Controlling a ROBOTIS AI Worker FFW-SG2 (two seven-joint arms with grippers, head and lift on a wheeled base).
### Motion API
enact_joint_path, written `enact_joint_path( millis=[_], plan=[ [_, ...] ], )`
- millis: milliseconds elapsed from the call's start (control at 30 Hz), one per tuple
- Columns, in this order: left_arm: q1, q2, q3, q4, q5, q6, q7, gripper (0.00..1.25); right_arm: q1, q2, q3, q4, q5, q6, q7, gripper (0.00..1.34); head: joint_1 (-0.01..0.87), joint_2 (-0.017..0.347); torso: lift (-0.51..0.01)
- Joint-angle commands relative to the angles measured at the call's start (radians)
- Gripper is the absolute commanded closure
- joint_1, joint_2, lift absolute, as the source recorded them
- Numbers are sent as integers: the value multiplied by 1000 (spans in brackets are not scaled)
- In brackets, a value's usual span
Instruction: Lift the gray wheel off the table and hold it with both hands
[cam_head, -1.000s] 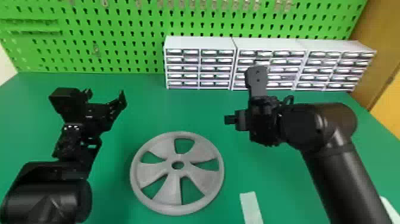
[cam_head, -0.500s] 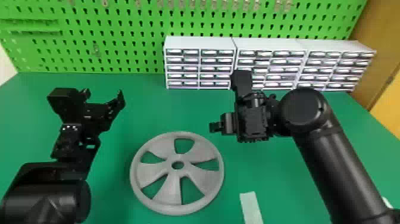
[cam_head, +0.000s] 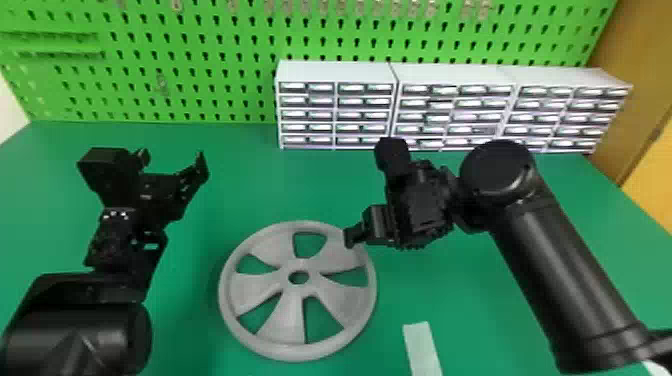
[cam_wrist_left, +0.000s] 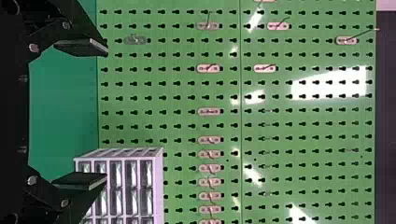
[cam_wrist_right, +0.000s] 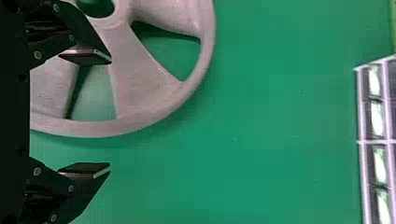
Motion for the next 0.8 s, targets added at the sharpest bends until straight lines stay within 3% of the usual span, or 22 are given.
enact_joint_path(
  millis=[0,300,767],
  plan=[
    [0,0,0,0,1,0,1,314,-23,1,13,31,-22,40,-1,452,711,15,-98],
    [0,0,-2,-2,1,0,2,314,-46,4,26,88,-72,74,-1,450,711,15,-98],
    [-2,0,0,-2,3,0,2,314,-51,0,39,102,-46,68,-1,450,711,15,-98]
  ],
)
